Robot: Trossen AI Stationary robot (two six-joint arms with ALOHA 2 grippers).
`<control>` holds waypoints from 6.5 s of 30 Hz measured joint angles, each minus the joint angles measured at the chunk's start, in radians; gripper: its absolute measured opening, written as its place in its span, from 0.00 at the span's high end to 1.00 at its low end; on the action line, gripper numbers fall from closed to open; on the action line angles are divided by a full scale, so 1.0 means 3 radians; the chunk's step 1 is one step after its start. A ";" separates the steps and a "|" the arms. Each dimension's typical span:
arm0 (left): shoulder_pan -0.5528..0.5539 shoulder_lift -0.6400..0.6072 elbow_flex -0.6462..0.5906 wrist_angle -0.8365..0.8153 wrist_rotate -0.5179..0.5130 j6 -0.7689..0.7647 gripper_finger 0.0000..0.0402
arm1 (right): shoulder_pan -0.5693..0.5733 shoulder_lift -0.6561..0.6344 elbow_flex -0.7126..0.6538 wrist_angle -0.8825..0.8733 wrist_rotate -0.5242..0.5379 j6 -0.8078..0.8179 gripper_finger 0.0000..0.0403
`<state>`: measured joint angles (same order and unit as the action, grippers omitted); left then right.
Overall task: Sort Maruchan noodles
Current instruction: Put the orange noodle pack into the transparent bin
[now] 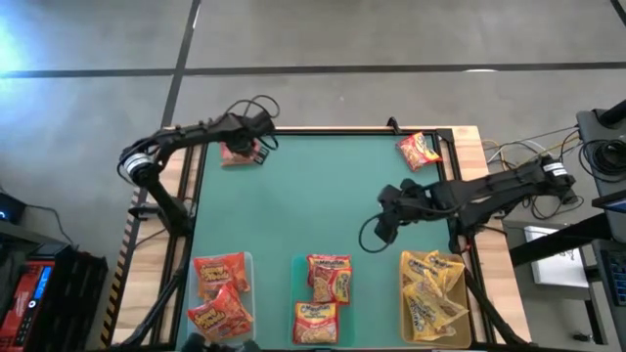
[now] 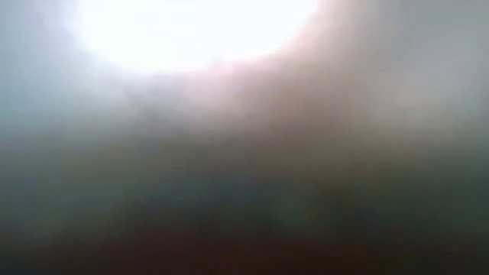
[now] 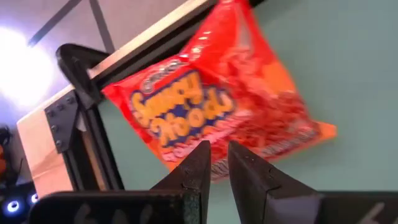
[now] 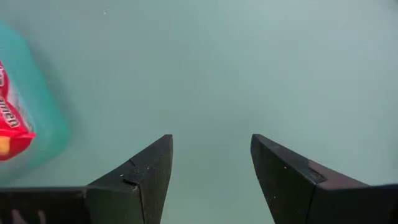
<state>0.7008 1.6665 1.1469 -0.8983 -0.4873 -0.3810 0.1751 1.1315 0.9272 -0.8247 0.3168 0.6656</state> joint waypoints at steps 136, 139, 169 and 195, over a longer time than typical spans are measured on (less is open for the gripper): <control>-0.1849 -0.0027 -0.1730 0.3824 0.1283 -0.1452 0.62 | -0.1251 0.1704 -0.0750 0.4417 -0.0908 -0.1234 0.49; -0.1847 0.0036 -0.1692 0.3962 0.1363 -0.1335 0.62 | -0.1274 0.1710 -0.0755 0.4374 -0.0881 -0.1240 0.49; -0.1566 -0.0109 -0.1577 0.4220 0.1069 -0.1487 0.62 | -0.1438 0.1693 -0.0762 0.3510 -0.0704 -0.1404 0.49; -0.1576 0.0999 -0.1578 0.6106 0.1319 -0.1875 0.62 | -0.1438 0.1693 -0.0763 0.3453 -0.0702 -0.1528 0.49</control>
<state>0.2279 1.9662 0.6735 0.9333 -0.0914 -0.9436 -0.2562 1.6394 0.6983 0.2111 0.1061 0.2071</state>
